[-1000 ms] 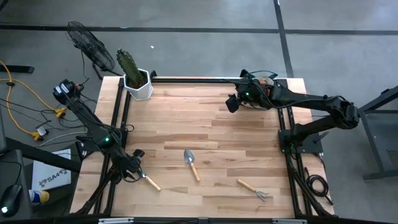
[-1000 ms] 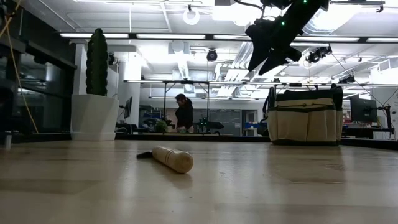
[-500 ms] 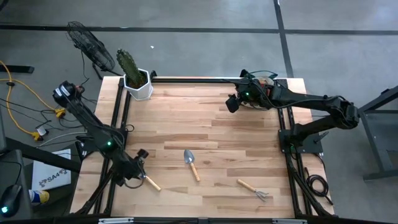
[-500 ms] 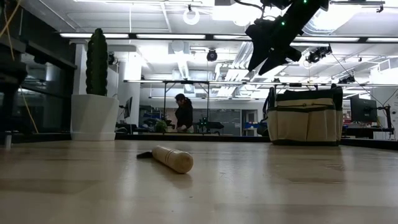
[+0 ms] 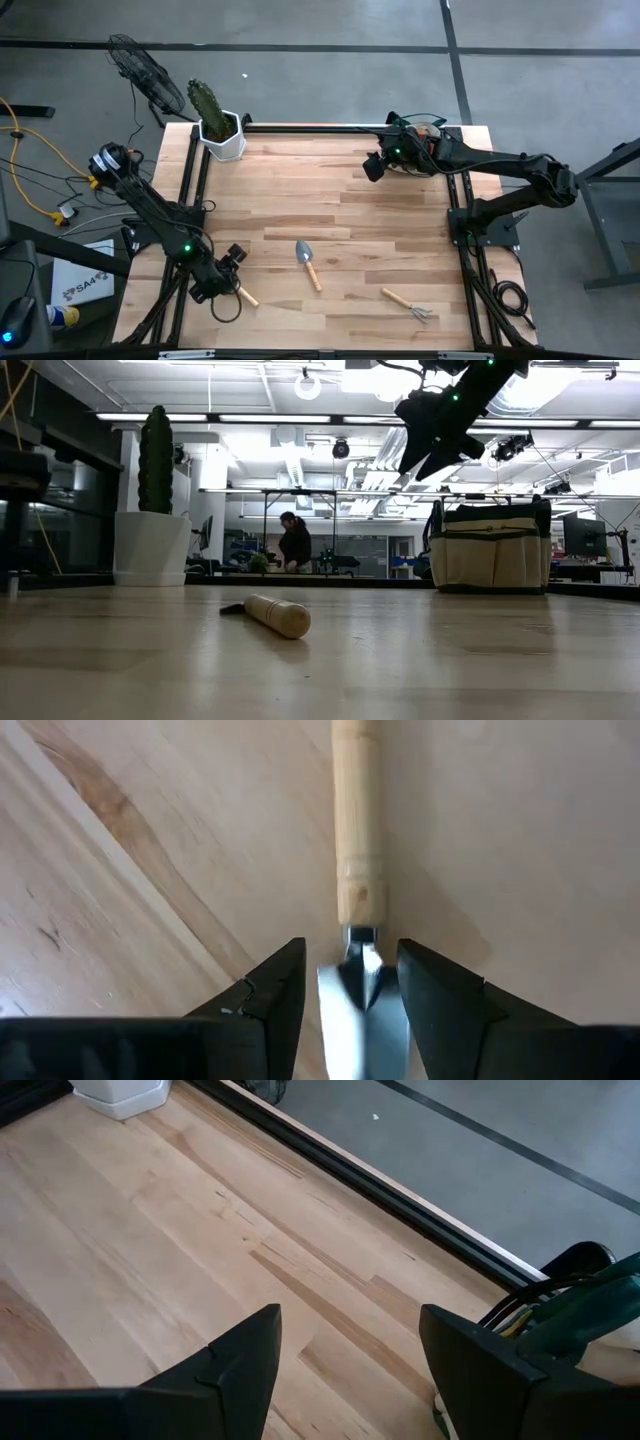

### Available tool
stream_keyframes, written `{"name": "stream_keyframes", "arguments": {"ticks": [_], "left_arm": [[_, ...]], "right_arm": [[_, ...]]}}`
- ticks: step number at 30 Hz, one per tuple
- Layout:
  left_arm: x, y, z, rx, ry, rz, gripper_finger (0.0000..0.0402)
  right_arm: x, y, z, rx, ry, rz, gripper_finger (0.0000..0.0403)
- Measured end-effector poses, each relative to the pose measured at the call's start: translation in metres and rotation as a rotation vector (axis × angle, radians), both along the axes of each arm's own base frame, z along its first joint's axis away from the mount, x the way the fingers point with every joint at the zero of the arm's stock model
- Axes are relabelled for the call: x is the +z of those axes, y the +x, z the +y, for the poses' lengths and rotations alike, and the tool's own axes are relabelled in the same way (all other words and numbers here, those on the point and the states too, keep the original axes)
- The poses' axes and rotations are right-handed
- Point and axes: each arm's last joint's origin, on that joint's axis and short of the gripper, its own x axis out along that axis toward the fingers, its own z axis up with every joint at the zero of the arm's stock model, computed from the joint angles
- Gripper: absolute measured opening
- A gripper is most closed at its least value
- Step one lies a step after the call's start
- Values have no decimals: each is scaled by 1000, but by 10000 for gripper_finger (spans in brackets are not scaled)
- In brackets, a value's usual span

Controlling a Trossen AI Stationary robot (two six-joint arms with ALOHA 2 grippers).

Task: Pick & Place Garden tools in Gardening bag
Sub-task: Put the left brown trowel into the gardening bag

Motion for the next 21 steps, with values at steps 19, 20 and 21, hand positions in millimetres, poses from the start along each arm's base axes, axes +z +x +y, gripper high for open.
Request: {"name": "stream_keyframes", "arguments": {"ticks": [19,20,21], "left_arm": [[-2,5,-4,-91,32,-59,152],[-2,4,-4,-91,26,-53,152],[-2,4,-5,-90,17,-45,152]], "right_arm": [[0,0,0,16,8,4,231],[0,0,1,17,10,3,231],[0,0,1,18,10,3,231]]}}
